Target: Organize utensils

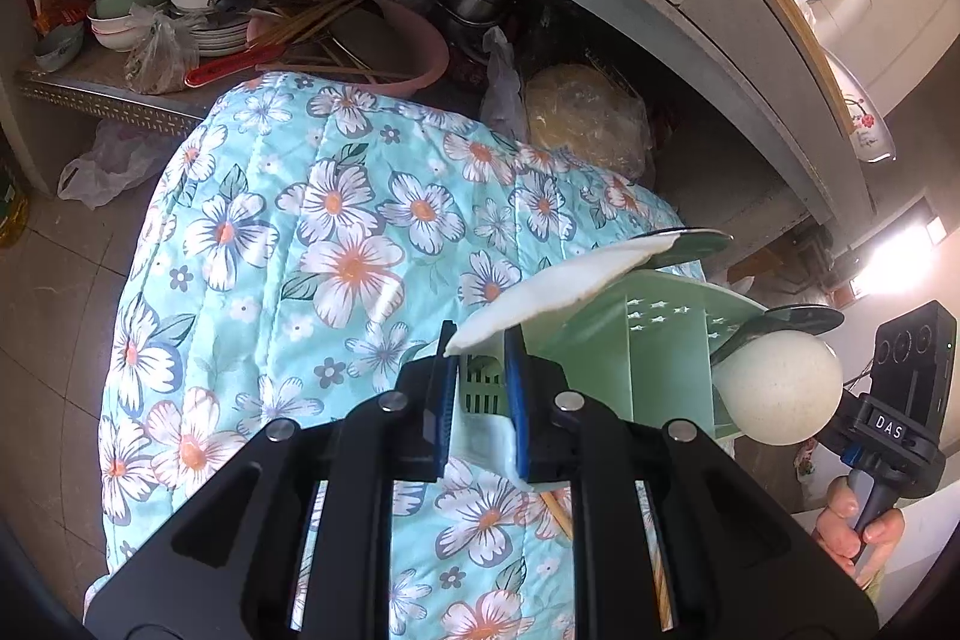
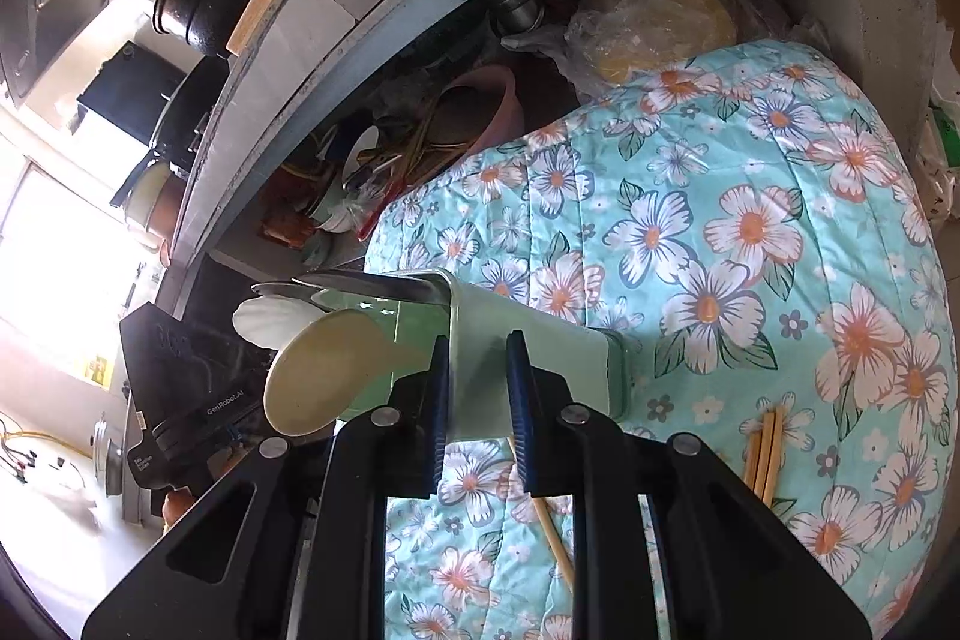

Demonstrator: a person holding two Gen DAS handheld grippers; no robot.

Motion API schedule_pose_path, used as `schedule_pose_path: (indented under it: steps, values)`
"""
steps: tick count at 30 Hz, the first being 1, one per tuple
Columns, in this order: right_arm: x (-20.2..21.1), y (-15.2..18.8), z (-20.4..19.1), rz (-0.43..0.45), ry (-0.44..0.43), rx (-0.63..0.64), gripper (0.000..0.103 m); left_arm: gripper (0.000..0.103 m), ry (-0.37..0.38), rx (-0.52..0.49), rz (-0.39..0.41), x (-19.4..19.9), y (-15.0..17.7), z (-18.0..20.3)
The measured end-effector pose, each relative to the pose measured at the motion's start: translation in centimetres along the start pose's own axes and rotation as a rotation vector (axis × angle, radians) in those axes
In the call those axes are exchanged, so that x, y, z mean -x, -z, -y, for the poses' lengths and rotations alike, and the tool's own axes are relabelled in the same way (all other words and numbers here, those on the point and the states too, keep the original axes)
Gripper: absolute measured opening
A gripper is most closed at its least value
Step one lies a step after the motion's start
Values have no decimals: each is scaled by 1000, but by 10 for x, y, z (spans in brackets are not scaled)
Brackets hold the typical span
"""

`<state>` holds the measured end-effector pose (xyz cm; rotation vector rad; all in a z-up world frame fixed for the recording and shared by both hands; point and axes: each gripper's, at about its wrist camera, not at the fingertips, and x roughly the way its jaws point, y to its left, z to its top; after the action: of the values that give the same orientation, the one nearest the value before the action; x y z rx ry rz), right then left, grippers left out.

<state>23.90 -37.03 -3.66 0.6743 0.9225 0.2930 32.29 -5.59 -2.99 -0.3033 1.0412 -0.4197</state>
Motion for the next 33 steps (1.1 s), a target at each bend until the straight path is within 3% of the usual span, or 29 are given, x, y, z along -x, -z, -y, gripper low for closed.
schedule_pose_path:
  steps: [13,20,33]
  values:
    - [11,-19,17,34,-23,-52,18,15,16,-23,11,-12,-19,23]
    - [-17,-20,34,-22,-28,-83,18,15,-21,19,-25,-31,-6,7]
    - [-19,-17,35,-61,-40,-127,18,16,-39,57,-58,-15,0,6]
